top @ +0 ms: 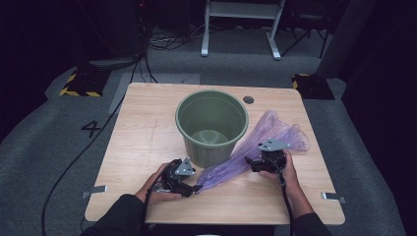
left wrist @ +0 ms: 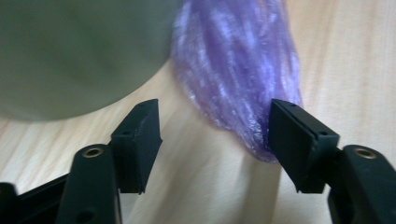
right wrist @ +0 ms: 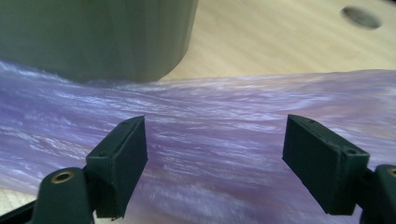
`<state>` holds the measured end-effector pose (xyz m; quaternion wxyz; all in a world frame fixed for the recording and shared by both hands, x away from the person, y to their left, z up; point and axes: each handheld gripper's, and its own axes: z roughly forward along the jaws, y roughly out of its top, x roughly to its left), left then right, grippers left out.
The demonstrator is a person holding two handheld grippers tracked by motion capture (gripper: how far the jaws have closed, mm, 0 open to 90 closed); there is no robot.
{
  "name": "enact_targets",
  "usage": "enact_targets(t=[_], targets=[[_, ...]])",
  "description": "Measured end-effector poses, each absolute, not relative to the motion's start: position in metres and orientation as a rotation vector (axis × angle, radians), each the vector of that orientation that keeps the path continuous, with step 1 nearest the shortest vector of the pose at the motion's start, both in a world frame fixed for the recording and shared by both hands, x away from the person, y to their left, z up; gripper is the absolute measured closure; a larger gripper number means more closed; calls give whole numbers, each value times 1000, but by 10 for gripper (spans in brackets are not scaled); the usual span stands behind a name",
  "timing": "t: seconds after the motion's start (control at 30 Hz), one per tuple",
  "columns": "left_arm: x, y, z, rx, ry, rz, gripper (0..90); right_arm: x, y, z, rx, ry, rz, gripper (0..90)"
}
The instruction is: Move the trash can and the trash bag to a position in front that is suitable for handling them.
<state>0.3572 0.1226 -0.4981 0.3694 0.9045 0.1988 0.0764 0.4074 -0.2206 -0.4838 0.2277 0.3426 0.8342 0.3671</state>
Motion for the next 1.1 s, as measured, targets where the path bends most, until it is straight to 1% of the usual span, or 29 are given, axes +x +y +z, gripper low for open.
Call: enact_targets(t=[0.07,0.27,0.57,0.6,0.63,0.8,0.83,0.9,0.93,0.97,1.1], targets=[[359,126,-498,2321,525,203,342,409,-218,-488,946,2318,992,224],[360,131,-498,2323,550,250,283,409,-222,-496,1011,2360,1006,243],[360,139,-498,2318,576,259,280,398,-233,-503,1043,2379,1064,249],[360,140,-498,2316,582,250,279,397,-234,-503,1038,2375,1071,301],[361,141,-499,2311,585,248,272,395,-234,-503,1016,2384,1088,381],[362,147,-498,2306,591,246,231,393,-235,-503,987,2388,1116,537],[362,150,-498,2302,597,246,219,392,-235,-503,981,2389,1122,588],[362,155,-497,2294,633,271,170,391,-235,-503,980,2386,1123,644],[363,158,-497,2291,651,283,154,391,-235,-503,982,2381,1123,689],[364,163,-496,2282,678,294,168,391,-235,-502,986,2378,1120,710],[367,181,-495,2245,746,297,162,390,-237,-502,1012,2359,1115,779]])
